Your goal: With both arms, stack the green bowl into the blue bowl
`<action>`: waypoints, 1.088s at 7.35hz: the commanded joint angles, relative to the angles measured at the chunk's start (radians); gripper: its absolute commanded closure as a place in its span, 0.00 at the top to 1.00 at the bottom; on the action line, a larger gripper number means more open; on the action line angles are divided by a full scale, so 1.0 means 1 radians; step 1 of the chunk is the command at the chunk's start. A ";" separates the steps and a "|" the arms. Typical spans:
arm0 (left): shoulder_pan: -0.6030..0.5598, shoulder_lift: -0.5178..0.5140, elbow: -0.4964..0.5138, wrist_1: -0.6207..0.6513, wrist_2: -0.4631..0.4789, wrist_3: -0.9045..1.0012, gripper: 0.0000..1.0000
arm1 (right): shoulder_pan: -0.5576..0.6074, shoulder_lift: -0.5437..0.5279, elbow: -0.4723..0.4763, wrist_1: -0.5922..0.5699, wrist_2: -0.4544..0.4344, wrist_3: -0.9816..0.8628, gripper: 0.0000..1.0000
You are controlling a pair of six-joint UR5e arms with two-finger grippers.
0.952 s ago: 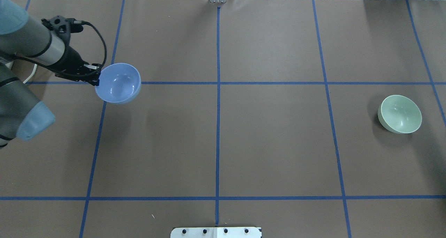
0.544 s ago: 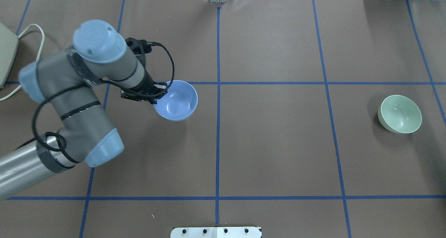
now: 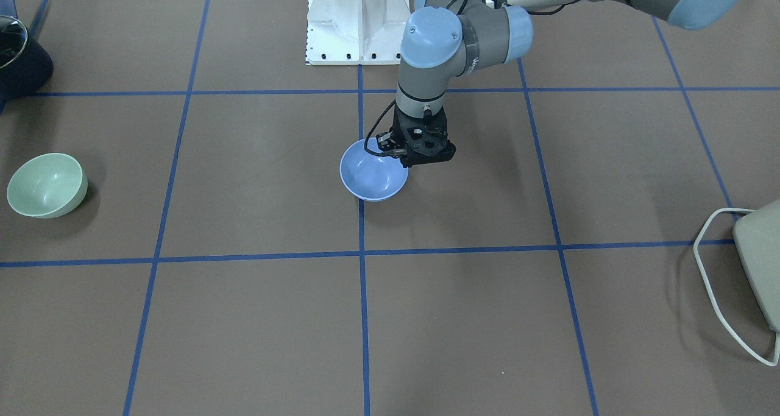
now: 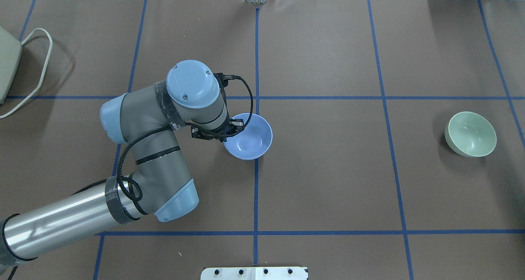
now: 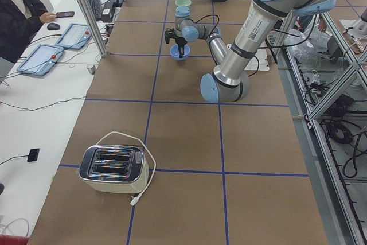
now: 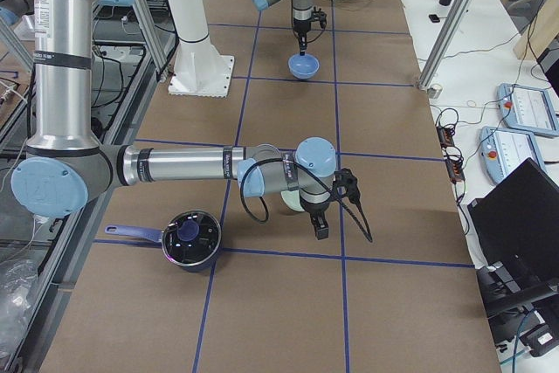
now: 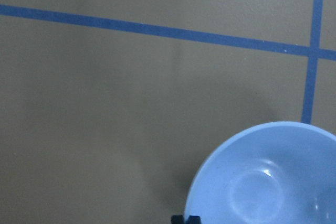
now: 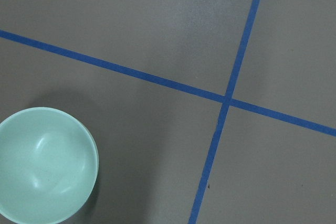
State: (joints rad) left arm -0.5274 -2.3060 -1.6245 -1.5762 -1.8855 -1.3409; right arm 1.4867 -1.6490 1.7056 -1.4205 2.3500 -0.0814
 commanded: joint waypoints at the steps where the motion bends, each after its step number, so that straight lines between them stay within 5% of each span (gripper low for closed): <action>1: 0.029 -0.021 0.021 -0.002 0.023 -0.023 0.00 | 0.001 0.000 0.000 0.000 0.000 0.000 1.00; 4: 0.038 -0.021 0.032 -0.004 0.029 -0.021 0.00 | 0.001 0.000 -0.001 0.000 -0.002 0.000 1.00; 5: 0.040 -0.021 0.038 -0.004 0.042 -0.021 0.10 | 0.000 0.000 -0.001 0.000 -0.002 0.000 1.00; 6: 0.040 -0.021 0.038 -0.013 0.042 -0.021 0.31 | 0.000 0.000 -0.001 0.000 -0.002 0.000 1.00; 7: 0.040 -0.021 0.037 -0.013 0.042 -0.018 0.81 | 0.000 0.000 -0.001 0.000 -0.002 0.000 1.00; 8: 0.038 -0.021 0.016 -0.010 0.040 -0.017 0.98 | 0.001 0.000 -0.001 0.000 -0.002 0.000 1.00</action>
State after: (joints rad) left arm -0.4883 -2.3270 -1.5927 -1.5873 -1.8449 -1.3598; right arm 1.4867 -1.6490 1.7042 -1.4205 2.3485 -0.0813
